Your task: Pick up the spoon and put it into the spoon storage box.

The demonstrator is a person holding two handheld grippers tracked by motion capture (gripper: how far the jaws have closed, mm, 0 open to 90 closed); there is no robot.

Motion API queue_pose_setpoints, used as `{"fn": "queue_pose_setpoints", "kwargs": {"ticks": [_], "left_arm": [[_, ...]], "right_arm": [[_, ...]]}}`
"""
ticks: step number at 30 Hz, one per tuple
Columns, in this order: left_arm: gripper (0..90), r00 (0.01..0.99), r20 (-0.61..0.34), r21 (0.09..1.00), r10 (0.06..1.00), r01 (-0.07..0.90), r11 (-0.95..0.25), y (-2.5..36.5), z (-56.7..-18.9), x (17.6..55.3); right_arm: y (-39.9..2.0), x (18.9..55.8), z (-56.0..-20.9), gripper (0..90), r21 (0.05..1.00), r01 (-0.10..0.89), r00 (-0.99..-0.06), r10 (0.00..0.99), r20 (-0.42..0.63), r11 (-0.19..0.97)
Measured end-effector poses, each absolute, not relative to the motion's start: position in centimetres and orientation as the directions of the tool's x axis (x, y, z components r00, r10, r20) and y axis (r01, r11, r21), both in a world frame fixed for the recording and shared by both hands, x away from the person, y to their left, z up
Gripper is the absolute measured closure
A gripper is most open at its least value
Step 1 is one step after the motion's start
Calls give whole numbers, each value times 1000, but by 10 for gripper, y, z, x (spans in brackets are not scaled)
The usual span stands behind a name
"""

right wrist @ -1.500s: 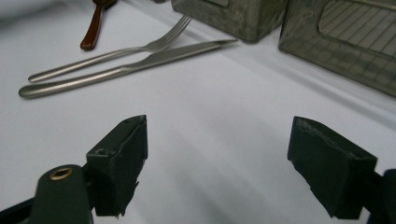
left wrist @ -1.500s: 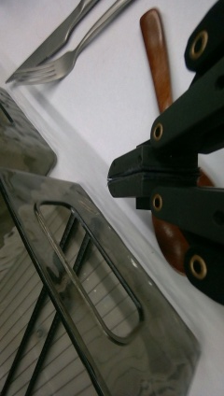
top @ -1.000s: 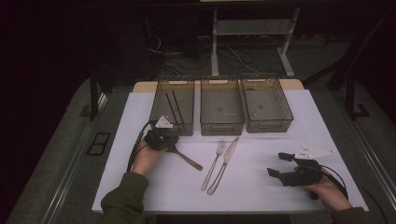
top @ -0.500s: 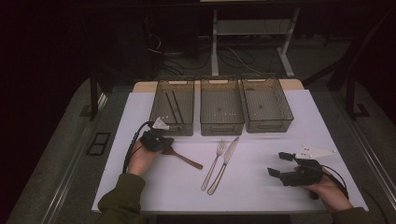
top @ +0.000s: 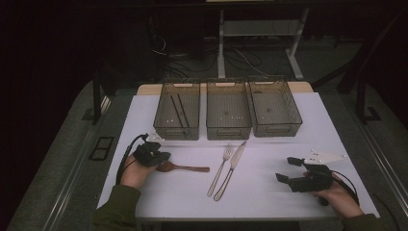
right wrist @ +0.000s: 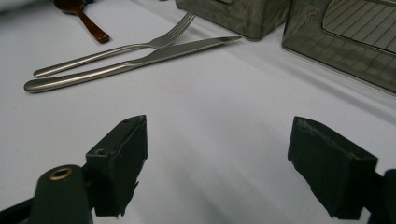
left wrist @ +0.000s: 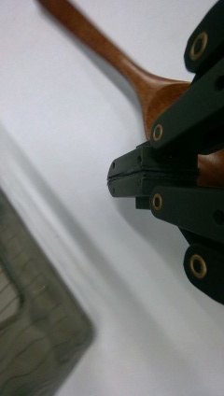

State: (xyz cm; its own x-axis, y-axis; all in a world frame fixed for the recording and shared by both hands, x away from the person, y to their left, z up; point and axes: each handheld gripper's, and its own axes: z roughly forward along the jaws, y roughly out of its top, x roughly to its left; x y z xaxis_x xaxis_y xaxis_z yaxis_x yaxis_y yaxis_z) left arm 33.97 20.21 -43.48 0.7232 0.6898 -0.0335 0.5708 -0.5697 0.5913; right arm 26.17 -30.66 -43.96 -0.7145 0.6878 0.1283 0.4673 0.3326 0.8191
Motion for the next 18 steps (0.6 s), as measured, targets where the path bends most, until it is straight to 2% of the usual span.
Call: {"fn": "queue_pose_setpoints", "kwargs": {"ticks": [7, 9, 14, 18], "left_arm": [[885, 719, -53, 602, 693, 577, -552, 209, -435, 326], [846, 709, -58, 619, 703, 578, -532, 211, -434, 326], [645, 707, -104, 681, 699, 563, -468, 217, -422, 316], [499, 720, -129, 697, 682, 555, -454, 220, -421, 304]], "right_arm": [[-306, 262, -439, 192, 819, 465, -717, 686, 127, 335], [-305, 262, -439, 193, 819, 463, -717, 687, 121, 339], [-307, 262, -439, 193, 822, 462, -716, 688, 123, 334], [-307, 261, -439, 193, 823, 461, -716, 688, 123, 332]]}}
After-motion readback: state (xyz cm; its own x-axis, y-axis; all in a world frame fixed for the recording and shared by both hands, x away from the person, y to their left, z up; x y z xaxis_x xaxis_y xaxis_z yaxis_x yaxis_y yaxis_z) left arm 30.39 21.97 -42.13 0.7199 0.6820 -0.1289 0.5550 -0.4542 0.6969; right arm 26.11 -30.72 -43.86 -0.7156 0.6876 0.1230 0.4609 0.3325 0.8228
